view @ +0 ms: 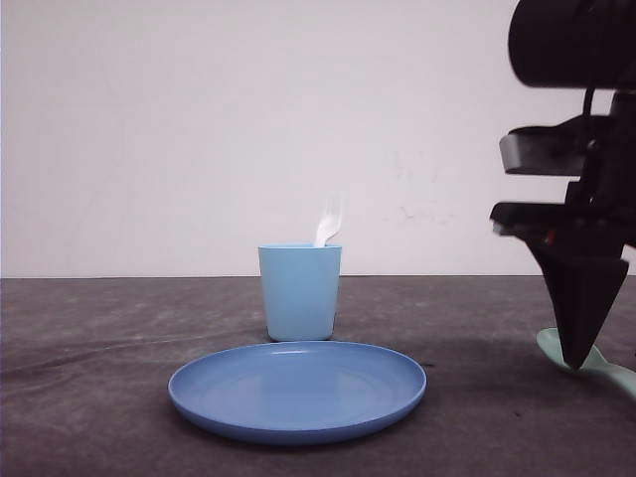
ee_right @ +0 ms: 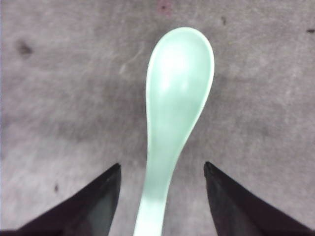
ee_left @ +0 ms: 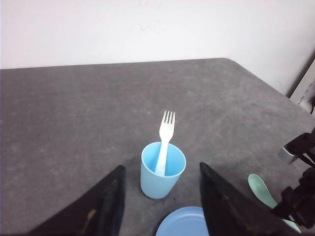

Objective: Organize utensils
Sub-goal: 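Lower the right gripper onto the mint-green spoon and close it, then lift the green spoon and carry it over the cup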

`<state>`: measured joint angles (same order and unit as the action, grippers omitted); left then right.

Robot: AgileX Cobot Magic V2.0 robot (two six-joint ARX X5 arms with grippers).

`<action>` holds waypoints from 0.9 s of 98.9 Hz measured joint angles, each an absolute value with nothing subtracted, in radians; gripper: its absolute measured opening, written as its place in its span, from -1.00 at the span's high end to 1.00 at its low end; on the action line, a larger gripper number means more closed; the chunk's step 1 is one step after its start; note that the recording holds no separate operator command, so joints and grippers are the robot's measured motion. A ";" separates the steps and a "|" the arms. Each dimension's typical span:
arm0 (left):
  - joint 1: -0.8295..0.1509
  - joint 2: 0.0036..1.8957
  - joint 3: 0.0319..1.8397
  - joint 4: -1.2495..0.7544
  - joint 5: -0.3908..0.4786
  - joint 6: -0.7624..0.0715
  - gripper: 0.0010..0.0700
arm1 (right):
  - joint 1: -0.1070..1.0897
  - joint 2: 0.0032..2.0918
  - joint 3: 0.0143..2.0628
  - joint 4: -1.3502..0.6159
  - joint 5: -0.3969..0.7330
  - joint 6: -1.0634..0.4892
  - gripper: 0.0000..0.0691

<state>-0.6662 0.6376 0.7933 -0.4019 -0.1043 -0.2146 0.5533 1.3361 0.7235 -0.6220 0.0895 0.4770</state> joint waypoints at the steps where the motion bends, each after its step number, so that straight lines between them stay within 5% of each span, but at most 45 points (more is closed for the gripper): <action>1: -0.666 0.636 0.793 -0.404 -0.104 -0.215 0.22 | 0.554 1.338 0.723 -0.620 0.093 0.477 0.11; 15: -0.666 0.628 0.793 -0.430 -0.104 -0.215 0.22 | 0.563 1.373 0.723 -0.617 0.105 0.481 0.45; 48: -0.666 0.628 0.793 -0.445 -0.104 -0.222 0.22 | 0.576 1.407 0.726 -0.609 0.112 0.503 0.76; 89: -0.666 0.628 0.793 -0.472 -0.104 -0.222 0.22 | 0.591 1.355 0.771 -0.635 0.133 0.488 0.79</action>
<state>-0.6662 0.6281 0.7933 -0.4721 -0.1043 -0.2218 0.5911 1.3552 0.7708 -0.6353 0.1329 0.4877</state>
